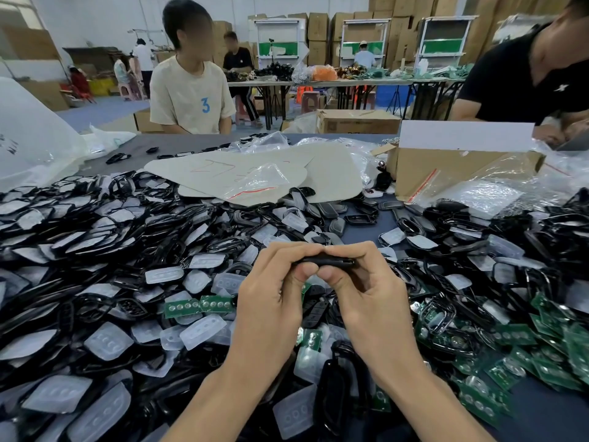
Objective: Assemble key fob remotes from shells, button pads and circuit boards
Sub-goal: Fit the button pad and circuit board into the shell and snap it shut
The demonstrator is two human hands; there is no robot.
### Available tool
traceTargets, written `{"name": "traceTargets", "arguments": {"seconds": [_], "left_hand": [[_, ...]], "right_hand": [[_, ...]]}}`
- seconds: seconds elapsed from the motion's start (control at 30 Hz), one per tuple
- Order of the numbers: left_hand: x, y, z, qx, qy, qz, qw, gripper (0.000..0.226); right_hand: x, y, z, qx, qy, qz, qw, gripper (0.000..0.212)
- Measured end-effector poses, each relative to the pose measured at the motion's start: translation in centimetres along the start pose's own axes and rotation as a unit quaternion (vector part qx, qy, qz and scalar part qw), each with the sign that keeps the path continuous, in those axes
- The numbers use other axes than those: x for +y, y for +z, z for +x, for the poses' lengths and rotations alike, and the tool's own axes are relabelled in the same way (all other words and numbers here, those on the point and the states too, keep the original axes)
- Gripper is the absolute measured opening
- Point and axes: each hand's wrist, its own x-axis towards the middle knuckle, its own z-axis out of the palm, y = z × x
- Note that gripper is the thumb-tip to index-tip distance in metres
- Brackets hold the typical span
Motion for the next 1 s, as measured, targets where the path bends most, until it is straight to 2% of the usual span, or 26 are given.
{"name": "traceTargets", "arguments": {"seconds": [0.17,0.27,0.37,0.5,0.6,0.7,0.87,0.93,1.0], "left_hand": [[-0.6,-0.2,-0.1,-0.025,0.052,0.058,0.997,0.025],[-0.8,-0.4,0.0,-0.040,0.082,0.123,0.988,0.028],[-1.1,-0.6,0.0,-0.093,0.116,0.211,0.966,0.036],[-0.9,-0.7,0.0,-0.154,0.091,0.240,0.954,0.044],[-0.8,-0.9,0.0,-0.189,0.075,0.235,0.951,0.042],[-0.7,-1.0,0.1,-0.202,0.068,0.222,0.951,0.044],[-0.5,-0.9,-0.2,-0.154,0.056,0.200,0.966,0.036],[-0.6,-0.7,-0.3,-0.137,0.052,0.180,0.973,0.041],[-0.7,-0.6,-0.4,-0.112,0.032,0.145,0.983,0.048]], "right_hand": [[0.3,-0.2,0.1,0.014,-0.016,-0.017,1.000,0.028],[0.6,-0.4,0.1,-0.006,-0.049,-0.078,0.996,0.032],[0.9,-0.4,0.2,-0.018,-0.111,-0.165,0.980,0.038],[1.7,-0.8,0.3,-0.043,-0.189,-0.233,0.953,0.044],[1.9,-1.0,0.3,-0.061,-0.210,-0.247,0.944,0.042],[1.9,-0.9,0.2,-0.056,-0.211,-0.244,0.945,0.042],[1.4,-0.1,-0.1,0.001,-0.187,-0.229,0.955,0.033],[1.1,0.3,-0.2,0.017,-0.151,-0.208,0.966,0.030],[0.9,0.3,-0.2,0.031,-0.076,-0.132,0.988,0.033]]}}
